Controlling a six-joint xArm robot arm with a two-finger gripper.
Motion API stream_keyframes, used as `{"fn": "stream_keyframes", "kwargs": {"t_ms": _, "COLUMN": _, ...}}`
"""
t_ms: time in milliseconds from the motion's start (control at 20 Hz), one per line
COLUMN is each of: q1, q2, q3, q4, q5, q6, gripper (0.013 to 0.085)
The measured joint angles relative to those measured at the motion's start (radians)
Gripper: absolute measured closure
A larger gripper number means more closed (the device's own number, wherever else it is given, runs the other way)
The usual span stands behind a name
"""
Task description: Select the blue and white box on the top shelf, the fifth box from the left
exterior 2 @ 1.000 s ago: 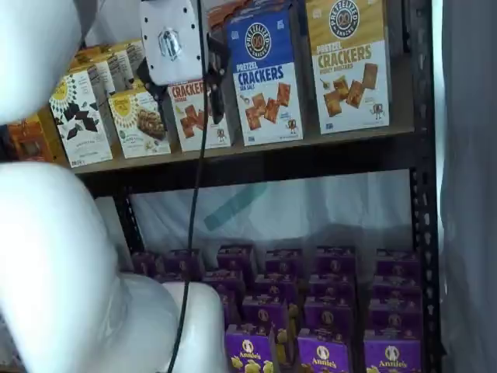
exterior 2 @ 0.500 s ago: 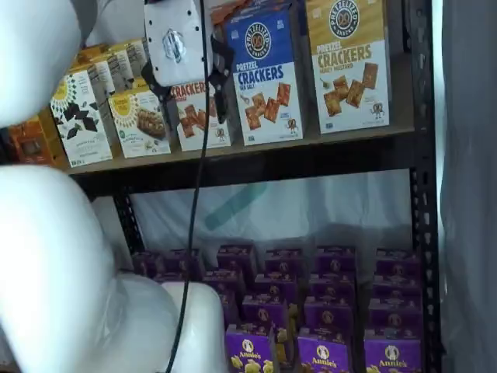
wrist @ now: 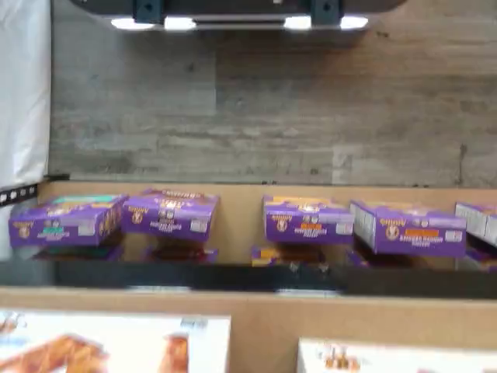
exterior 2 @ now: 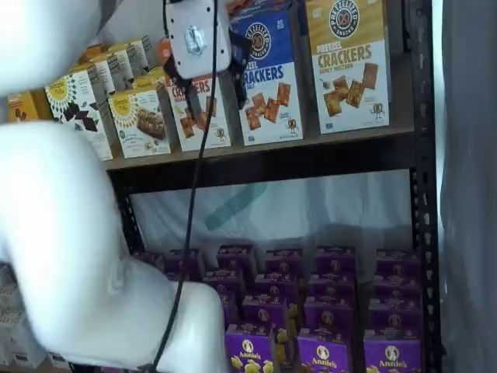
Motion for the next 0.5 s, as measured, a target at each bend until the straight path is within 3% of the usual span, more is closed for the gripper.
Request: {"fn": "stream_keyframes", "kwargs": {"t_ms": 500, "q1": 0.0, "q2": 0.14, "q3": -0.154, "q4": -0.012, "q5": -0.027, "q6": -0.002, "gripper": 0.013}}
